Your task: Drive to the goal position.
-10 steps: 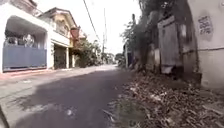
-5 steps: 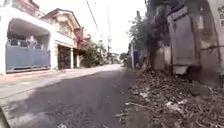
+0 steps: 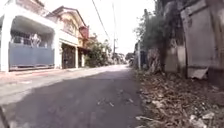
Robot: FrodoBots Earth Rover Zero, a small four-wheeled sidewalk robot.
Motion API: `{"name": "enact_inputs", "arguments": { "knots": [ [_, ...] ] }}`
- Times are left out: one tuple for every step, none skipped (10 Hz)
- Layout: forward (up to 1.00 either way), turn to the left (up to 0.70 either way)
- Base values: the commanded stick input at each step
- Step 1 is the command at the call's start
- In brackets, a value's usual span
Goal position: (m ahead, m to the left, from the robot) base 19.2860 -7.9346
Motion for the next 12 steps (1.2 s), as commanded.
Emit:
{"name": "enact_inputs", "arguments": {
  "knots": [
    [0.70,0.00],
    [0.70,0.00],
    [0.70,0.00],
    [0.70,0.00],
    [0.70,0.00],
    [0.70,0.00],
    [0.70,0.00],
    [0.70,0.00],
    [0.70,0.00],
    [0.70,0.00],
    [0.70,0.00],
    [0.70,0.00]
  ]
}}
